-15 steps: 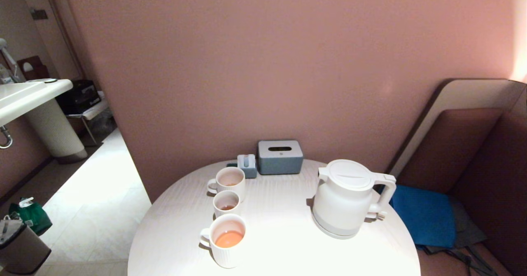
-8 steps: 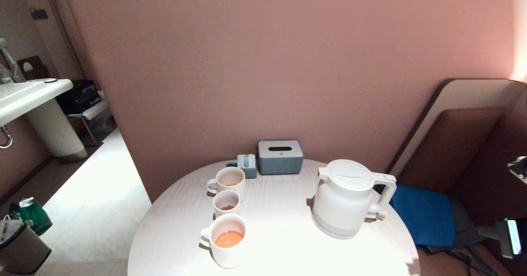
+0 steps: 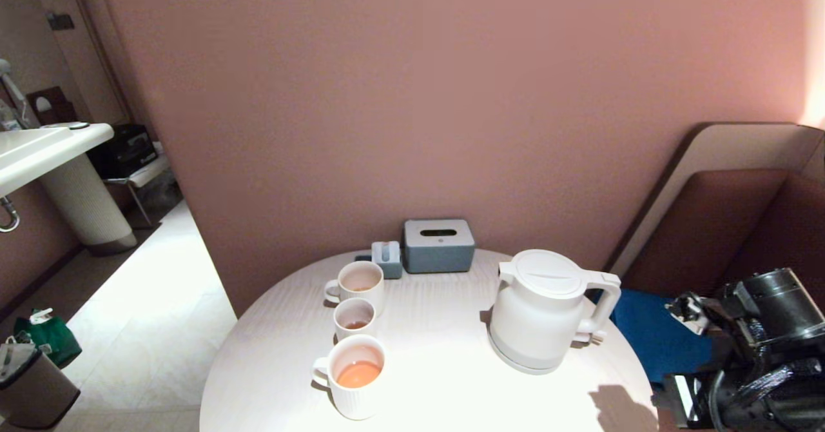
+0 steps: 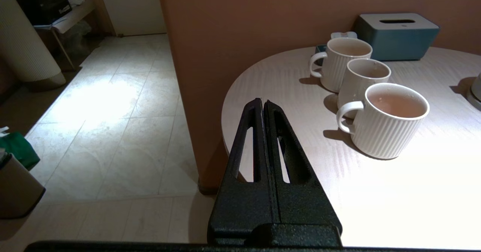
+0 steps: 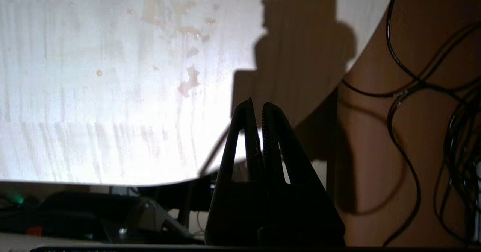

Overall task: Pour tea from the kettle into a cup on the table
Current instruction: Pick up the kettle

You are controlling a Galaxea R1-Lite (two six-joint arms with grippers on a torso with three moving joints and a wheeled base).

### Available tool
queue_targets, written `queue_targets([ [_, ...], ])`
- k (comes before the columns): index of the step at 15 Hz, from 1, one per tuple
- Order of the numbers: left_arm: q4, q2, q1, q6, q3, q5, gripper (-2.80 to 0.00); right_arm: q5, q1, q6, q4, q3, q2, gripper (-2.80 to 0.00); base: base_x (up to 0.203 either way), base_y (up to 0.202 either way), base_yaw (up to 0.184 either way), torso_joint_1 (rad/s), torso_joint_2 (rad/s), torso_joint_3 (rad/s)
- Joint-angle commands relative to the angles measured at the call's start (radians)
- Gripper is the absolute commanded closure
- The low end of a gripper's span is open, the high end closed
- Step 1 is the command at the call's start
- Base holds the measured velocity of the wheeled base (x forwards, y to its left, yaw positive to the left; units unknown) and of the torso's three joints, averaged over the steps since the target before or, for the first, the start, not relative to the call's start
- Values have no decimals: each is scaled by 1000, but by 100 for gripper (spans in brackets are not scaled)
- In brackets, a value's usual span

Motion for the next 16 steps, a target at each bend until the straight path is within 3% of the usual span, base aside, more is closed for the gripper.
queue_targets([
  [1, -1, 1, 0, 0, 0, 0, 0, -20, 21, 2, -201, 64, 104, 0, 0, 0, 0, 0, 0, 0],
  [4, -1, 1, -1, 0, 0, 0, 0, -70, 15, 0, -455, 90, 202, 0, 0, 0, 0, 0, 0, 0],
  [5, -1, 1, 0, 0, 0, 0, 0, -113, 14, -2, -481, 70, 208, 0, 0, 0, 0, 0, 0, 0],
  [11, -1, 1, 0, 0, 0, 0, 0, -166, -14, -16, -348, 4, 139, 0, 0, 0, 0, 0, 0, 0],
  [12, -1, 1, 0, 0, 0, 0, 0, -169, -14, -24, -350, 4, 139, -162, 0, 0, 0, 0, 0, 0],
  [13, -1, 1, 0, 0, 0, 0, 0, -170, -17, -23, -351, -3, 139, -280, 0, 0, 0, 0, 0, 0],
  [16, -1, 1, 0, 0, 0, 0, 0, -182, -26, -23, -352, -32, 167, -280, 0, 0, 0, 0, 0, 0],
])
